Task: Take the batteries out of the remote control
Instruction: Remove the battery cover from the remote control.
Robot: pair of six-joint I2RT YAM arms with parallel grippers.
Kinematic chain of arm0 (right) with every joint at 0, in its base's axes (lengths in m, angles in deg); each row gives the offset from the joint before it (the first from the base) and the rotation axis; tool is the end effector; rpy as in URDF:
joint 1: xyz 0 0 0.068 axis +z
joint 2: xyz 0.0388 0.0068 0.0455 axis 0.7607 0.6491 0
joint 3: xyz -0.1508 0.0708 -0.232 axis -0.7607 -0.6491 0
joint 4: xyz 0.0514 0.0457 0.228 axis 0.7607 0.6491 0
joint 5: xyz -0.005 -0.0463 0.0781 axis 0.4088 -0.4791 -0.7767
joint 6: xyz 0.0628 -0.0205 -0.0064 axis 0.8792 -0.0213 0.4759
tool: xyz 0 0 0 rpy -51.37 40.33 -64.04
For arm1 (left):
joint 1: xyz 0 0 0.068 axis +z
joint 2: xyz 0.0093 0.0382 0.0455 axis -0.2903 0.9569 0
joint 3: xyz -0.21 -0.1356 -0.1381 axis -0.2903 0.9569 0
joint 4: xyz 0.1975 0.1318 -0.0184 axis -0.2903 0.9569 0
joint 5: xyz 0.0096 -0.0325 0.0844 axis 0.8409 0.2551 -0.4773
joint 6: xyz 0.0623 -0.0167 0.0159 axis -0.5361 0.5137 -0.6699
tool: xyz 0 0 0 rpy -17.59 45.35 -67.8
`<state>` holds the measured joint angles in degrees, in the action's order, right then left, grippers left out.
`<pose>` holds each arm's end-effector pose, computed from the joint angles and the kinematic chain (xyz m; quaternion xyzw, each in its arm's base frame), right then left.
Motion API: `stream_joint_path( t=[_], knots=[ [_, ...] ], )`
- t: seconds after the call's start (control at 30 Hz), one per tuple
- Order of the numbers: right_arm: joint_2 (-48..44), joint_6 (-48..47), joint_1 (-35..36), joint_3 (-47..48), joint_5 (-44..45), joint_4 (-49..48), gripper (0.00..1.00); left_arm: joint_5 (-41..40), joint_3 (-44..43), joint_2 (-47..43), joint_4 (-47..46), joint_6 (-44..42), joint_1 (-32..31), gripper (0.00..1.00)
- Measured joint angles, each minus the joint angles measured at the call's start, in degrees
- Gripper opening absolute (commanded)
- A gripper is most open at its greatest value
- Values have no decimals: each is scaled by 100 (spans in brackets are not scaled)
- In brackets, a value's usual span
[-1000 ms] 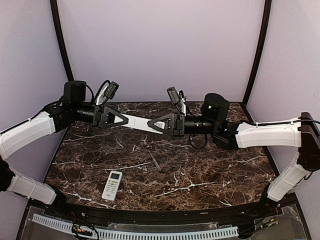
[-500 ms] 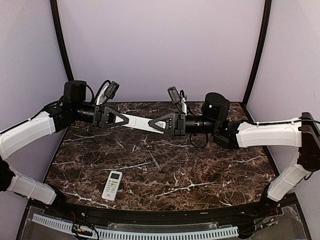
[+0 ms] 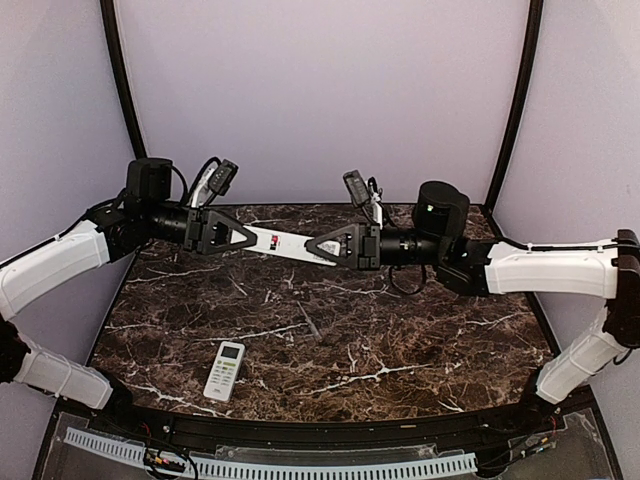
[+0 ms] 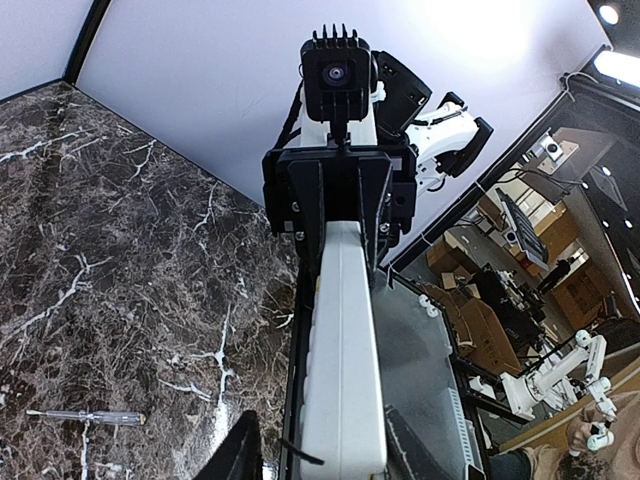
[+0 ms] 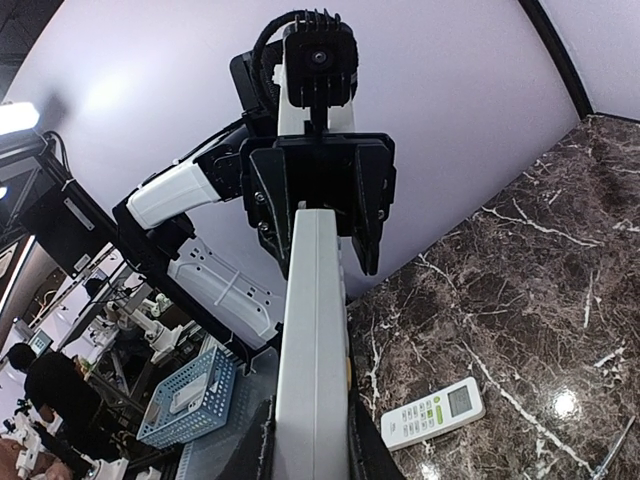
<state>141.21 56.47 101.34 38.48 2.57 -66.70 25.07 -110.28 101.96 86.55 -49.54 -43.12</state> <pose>0.1788 0.2802 0.3466 -0.2940 0.6269 0.6543 0.3040 0.2067 -0.1553 0.3642 0.3753 0.6474 -0.5883 0.3066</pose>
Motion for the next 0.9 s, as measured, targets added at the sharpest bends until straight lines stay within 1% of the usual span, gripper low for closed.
stream_joint_path(
  t=[0.53, 0.67, 0.9],
  knots=[
    [-186, -127, -13, -98, 131, 201, 0, -46, -22, 0, 101, -28, 7, 36],
    [-267, -168, -17, -138, 195, 289, 0, -52, -22, 2, 111, -46, 9, 32],
    [-363, -256, -28, -188, 389, 461, 0, -92, -22, 2, 170, -81, 28, 18]
  ],
)
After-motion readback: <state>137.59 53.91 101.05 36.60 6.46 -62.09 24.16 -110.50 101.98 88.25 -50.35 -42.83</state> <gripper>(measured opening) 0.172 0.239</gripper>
